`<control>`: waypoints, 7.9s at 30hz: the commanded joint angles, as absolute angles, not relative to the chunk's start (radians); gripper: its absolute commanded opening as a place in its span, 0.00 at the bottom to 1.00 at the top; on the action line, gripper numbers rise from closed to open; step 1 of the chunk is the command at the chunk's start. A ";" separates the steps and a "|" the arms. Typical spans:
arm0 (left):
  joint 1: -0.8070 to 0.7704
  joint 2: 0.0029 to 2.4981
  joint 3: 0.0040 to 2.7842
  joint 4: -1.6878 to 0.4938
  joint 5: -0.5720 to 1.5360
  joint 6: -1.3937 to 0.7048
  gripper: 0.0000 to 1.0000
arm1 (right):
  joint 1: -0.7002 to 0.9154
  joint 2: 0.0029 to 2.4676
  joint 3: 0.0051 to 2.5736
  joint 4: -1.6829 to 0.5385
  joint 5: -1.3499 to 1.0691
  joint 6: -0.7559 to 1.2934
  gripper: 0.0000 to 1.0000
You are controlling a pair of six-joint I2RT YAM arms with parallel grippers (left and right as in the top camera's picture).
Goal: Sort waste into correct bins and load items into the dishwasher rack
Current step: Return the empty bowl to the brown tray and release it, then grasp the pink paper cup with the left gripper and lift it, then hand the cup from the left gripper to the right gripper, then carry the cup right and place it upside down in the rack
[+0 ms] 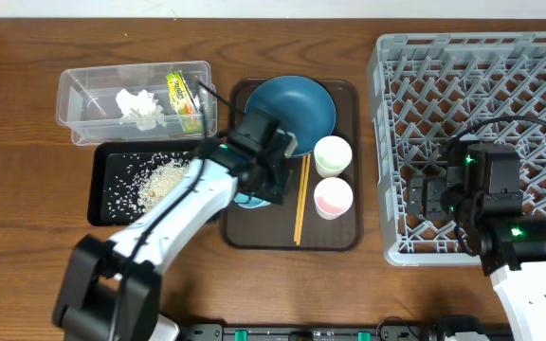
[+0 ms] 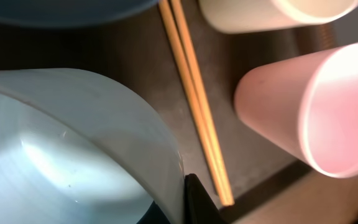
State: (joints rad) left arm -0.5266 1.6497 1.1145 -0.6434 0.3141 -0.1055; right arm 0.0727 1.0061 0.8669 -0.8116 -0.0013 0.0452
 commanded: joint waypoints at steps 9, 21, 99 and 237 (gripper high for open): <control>-0.540 1.718 1.113 -0.614 0.220 -0.115 0.17 | 0.077 1.003 0.888 -0.812 -0.004 0.055 0.99; -0.540 1.576 1.159 -0.592 0.330 -0.129 0.43 | 0.077 1.003 0.888 -0.812 -0.004 0.055 0.99; -0.304 1.648 1.150 -0.295 1.399 -0.544 0.06 | 0.099 1.379 0.888 -0.308 -1.272 -0.363 0.98; -0.208 1.448 1.145 -0.669 0.427 -0.258 0.84 | -0.014 1.302 0.893 -0.252 -0.853 0.004 0.18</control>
